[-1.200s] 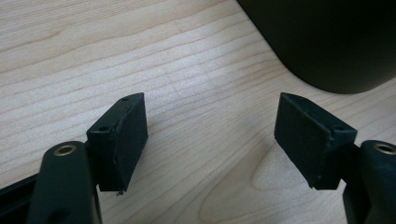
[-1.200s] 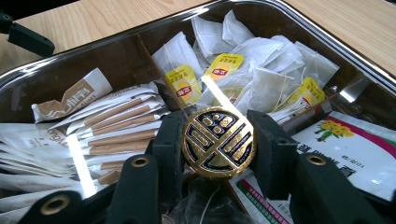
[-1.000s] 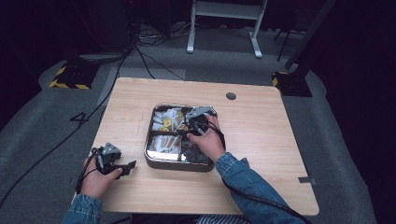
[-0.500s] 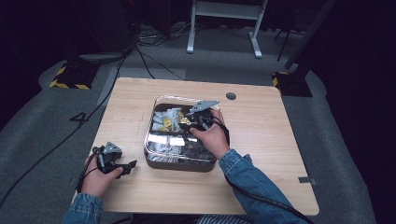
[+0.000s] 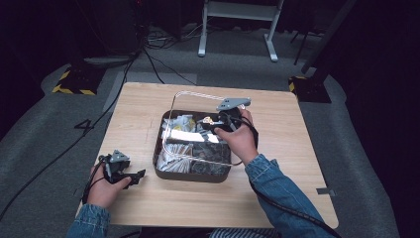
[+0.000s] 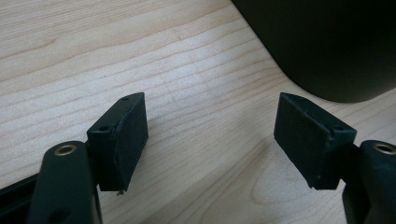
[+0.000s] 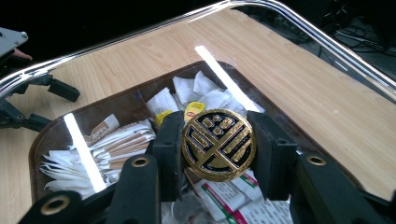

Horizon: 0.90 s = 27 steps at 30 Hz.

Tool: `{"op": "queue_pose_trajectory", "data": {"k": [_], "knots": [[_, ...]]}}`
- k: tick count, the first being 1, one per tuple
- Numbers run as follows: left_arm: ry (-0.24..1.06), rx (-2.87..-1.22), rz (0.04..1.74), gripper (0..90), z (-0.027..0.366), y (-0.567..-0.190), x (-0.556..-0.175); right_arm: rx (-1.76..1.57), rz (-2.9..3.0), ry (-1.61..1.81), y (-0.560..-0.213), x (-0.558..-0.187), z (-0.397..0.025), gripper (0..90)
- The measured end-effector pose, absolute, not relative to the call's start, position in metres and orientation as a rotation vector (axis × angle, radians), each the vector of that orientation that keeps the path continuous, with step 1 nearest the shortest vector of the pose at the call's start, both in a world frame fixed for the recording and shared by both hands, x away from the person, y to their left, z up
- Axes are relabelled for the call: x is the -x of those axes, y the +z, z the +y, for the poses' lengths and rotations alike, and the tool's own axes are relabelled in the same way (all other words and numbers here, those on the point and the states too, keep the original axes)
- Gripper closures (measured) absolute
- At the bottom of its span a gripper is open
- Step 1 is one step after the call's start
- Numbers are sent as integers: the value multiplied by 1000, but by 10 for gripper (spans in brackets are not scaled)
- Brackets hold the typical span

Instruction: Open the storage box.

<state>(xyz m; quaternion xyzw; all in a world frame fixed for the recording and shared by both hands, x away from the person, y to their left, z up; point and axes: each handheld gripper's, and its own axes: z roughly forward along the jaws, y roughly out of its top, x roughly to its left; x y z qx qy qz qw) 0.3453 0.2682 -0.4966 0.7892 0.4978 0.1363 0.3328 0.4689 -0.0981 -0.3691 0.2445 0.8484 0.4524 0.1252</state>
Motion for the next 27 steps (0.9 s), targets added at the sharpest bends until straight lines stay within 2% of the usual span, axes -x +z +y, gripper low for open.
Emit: {"op": "queue_pose_trajectory", "data": {"k": [14, 27], "knots": [[405, -2075, 1281, 255, 269, -499, -345, -782, 2412, 1302, -346, -474, -151, 590], [448, -2085, 1243, 202, 269, -503, -345, -878, 2357, 1240, -337, -482, -205, 590]]}}
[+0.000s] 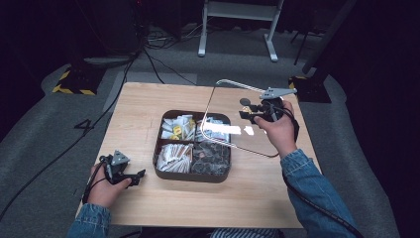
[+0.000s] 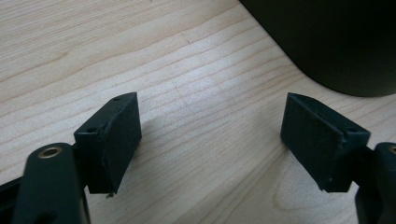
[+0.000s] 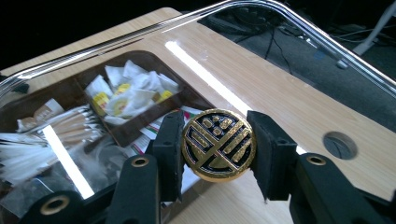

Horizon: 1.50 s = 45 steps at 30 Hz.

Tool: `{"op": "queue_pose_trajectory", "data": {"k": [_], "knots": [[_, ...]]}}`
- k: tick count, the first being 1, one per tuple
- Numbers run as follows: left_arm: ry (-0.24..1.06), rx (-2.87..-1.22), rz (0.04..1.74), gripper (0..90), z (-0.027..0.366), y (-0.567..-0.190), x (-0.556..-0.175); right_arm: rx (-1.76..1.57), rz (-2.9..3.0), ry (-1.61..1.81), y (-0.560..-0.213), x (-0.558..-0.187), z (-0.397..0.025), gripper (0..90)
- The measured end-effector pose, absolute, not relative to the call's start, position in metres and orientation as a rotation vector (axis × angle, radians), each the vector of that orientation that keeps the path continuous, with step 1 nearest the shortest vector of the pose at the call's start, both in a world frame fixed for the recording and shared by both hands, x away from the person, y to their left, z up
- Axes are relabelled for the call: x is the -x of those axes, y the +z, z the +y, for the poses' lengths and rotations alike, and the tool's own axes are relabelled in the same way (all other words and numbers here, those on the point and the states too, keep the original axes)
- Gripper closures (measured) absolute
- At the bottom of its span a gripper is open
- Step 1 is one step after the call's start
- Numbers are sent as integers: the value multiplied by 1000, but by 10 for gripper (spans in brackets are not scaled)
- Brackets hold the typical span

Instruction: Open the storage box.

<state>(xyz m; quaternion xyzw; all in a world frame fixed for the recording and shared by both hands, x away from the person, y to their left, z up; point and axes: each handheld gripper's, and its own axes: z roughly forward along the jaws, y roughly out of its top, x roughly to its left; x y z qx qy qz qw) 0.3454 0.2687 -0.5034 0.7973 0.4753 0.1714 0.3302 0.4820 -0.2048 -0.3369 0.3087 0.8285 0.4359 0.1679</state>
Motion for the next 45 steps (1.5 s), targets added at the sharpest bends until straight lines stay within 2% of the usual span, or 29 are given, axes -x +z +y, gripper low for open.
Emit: {"op": "queue_pose_trajectory", "data": {"k": [23, 45], "knots": [[468, -2083, 1242, 186, 267, -505, -346, -1050, 2305, 1156, -349, -491, -277, 589], [468, -2082, 1242, 186, 267, -505, -346, -1162, 2309, 1063, -419, -502, -319, 589]]}}
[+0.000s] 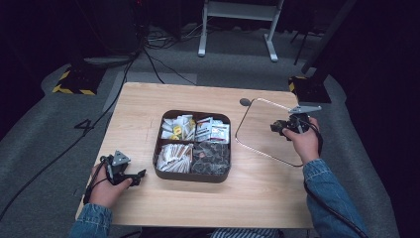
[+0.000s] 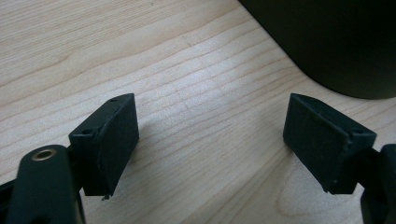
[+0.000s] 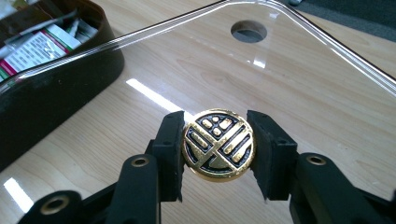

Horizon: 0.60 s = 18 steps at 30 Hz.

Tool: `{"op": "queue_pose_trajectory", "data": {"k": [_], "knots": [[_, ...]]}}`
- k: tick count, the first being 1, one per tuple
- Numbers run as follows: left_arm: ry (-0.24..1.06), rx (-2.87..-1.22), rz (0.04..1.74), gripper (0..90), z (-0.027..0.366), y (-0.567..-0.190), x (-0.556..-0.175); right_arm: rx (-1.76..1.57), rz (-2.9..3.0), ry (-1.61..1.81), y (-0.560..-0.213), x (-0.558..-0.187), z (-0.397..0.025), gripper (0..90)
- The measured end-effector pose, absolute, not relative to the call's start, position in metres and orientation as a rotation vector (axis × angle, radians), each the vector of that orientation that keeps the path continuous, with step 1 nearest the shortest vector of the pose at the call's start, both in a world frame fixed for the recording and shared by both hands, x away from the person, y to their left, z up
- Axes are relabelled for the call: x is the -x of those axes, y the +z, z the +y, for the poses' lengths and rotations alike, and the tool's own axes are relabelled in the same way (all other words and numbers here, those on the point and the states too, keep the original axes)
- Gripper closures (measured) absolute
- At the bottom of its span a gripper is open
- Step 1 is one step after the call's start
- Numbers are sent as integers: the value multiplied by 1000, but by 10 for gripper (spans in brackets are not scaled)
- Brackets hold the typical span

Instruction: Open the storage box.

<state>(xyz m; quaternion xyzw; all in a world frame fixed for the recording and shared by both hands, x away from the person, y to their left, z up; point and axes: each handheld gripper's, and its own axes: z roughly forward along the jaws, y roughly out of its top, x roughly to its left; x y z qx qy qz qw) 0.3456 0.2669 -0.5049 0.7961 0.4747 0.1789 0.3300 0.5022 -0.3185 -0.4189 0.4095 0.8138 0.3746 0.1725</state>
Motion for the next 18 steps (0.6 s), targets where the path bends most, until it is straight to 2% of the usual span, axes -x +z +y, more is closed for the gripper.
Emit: {"op": "queue_pose_trajectory", "data": {"k": [18], "knots": [[468, -2081, 1242, 185, 267, -505, -346, -1196, 2315, 1072, -467, -501, -319, 589]]}}
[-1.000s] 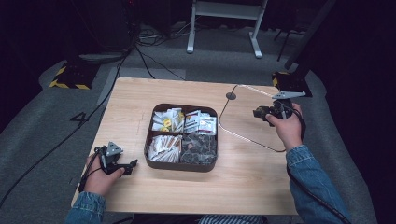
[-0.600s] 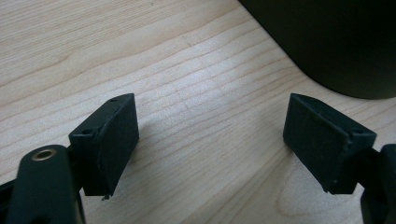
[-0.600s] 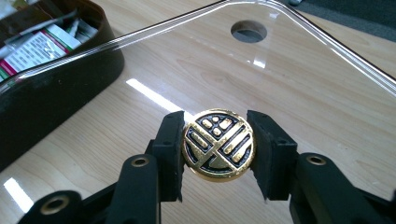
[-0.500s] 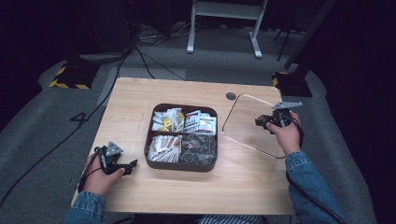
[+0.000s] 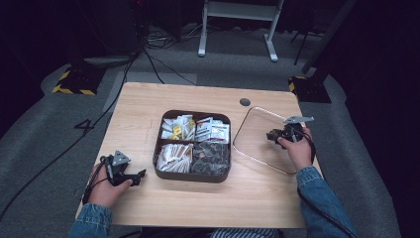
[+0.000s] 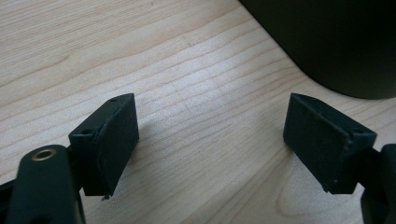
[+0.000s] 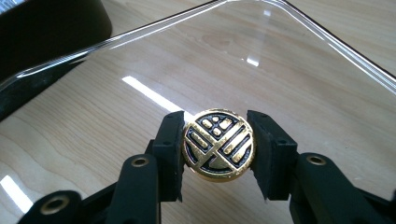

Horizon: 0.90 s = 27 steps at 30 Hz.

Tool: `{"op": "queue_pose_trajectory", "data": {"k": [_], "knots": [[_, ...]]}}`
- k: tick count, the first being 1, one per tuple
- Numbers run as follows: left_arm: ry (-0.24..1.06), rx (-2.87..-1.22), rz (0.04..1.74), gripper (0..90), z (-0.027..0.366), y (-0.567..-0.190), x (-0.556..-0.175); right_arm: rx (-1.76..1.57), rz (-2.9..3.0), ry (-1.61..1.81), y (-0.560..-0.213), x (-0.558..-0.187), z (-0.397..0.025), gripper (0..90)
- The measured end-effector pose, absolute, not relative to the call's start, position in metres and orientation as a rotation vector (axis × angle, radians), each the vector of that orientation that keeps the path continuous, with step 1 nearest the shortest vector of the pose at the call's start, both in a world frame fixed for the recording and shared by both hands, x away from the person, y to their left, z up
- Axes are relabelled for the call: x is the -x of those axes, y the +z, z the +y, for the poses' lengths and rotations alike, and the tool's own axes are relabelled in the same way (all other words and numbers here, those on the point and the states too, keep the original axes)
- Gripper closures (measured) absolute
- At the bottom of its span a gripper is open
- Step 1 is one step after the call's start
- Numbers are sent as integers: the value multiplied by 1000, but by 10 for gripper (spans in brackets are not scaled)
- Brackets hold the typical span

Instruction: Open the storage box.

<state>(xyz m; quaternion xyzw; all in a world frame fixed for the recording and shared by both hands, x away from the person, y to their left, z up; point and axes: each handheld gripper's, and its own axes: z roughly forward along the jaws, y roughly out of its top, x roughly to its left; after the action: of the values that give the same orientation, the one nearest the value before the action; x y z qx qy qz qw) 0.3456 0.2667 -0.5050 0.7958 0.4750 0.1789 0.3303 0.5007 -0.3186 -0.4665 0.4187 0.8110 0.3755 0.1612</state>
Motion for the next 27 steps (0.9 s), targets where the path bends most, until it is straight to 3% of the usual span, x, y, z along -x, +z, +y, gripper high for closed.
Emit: {"op": "queue_pose_trajectory", "data": {"k": [24, 27], "knots": [[469, -2082, 1242, 185, 267, -505, -346, -1224, 2288, 1082, -494, -495, -315, 586], [469, -2083, 1241, 186, 267, -505, -346, -1247, 2274, 1127, -495, -494, -317, 502]]}}
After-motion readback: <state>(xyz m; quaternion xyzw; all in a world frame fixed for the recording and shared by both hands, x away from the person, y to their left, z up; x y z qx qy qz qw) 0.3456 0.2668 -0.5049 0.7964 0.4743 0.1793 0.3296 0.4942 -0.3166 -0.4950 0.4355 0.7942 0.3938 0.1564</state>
